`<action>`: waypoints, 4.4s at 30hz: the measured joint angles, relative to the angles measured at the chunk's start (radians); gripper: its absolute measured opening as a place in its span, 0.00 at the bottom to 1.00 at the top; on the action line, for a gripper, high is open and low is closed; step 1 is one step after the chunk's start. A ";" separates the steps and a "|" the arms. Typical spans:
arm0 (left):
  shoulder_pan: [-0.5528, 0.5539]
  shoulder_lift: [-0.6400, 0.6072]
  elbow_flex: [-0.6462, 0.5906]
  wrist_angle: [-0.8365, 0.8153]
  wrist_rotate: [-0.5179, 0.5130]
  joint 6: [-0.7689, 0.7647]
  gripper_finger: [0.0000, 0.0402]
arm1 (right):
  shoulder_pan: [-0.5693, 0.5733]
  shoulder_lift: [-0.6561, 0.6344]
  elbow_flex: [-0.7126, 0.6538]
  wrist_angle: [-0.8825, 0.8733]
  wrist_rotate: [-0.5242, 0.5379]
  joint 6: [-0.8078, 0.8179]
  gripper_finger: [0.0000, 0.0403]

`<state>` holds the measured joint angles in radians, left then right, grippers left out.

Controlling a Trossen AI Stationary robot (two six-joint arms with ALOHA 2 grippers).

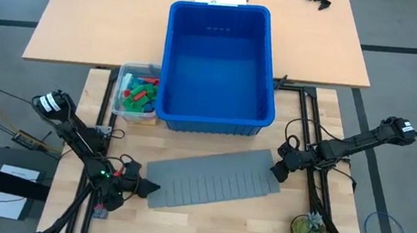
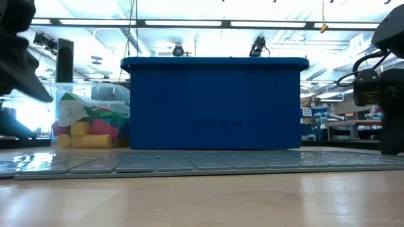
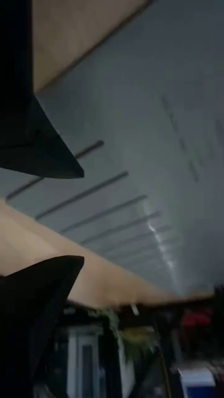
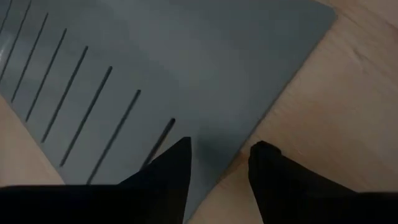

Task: Sort blocks
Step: Assemble the blue bin using bin divider

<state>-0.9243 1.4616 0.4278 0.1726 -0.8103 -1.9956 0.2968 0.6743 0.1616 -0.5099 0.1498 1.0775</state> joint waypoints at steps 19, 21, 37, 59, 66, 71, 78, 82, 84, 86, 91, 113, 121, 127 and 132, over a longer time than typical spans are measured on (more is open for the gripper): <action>0.069 -0.003 0.330 -0.699 0.250 0.018 0.56 | 0.000 -0.020 0.083 -0.105 -0.048 -0.024 0.47; 0.069 -0.003 0.327 -0.705 0.242 -0.004 0.56 | 0.000 -0.021 0.082 -0.122 -0.050 -0.019 0.52; 0.069 -0.002 0.101 -0.420 0.173 -0.129 0.55 | 0.001 -0.023 0.063 -0.180 -0.030 0.135 0.61; 0.080 0.032 0.004 -0.244 0.098 -0.091 0.55 | 0.023 0.038 0.002 0.036 -0.027 0.204 0.53; 0.078 0.035 0.002 -0.226 0.082 -0.068 0.55 | 0.023 -0.042 -0.011 0.093 -0.041 0.130 0.53; 0.078 0.026 -0.001 -0.215 0.074 -0.034 0.55 | 0.024 -0.108 -0.013 0.088 -0.039 0.113 0.53; 0.078 0.025 -0.001 -0.191 0.064 -0.015 0.55 | 0.024 -0.132 -0.008 0.096 -0.040 0.077 0.53; 0.078 0.025 -0.001 -0.179 0.059 0.016 0.55 | 0.024 -0.132 -0.016 0.175 -0.082 0.036 0.52; 0.078 0.025 -0.001 -0.172 0.053 0.028 0.55 | 0.024 -0.133 -0.021 0.236 -0.095 0.016 0.51; 0.078 0.024 -0.001 -0.172 0.045 0.028 0.56 | 0.024 -0.133 -0.021 0.288 -0.097 -0.014 0.50; 0.078 0.024 -0.001 -0.167 0.018 0.030 0.56 | 0.023 -0.126 -0.021 0.382 -0.088 -0.061 0.46; 0.080 0.026 -0.002 -0.177 -0.073 0.079 0.56 | 0.022 0.113 -0.022 0.622 0.022 -0.114 0.30; 0.082 0.026 -0.002 -0.166 -0.130 0.092 0.56 | 0.020 0.113 -0.015 0.666 0.035 -0.185 0.24; 0.094 0.026 -0.002 -0.158 -0.114 0.101 0.56 | 0.020 0.113 -0.016 0.678 0.041 -0.250 0.15; 0.113 0.026 -0.002 -0.124 -0.112 0.139 0.56 | 0.020 0.114 -0.016 0.679 0.040 -0.272 0.02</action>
<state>-0.8112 1.4872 0.4263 0.0482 -0.9225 -1.8563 0.3172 0.7887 0.1459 0.1695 0.1898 0.8059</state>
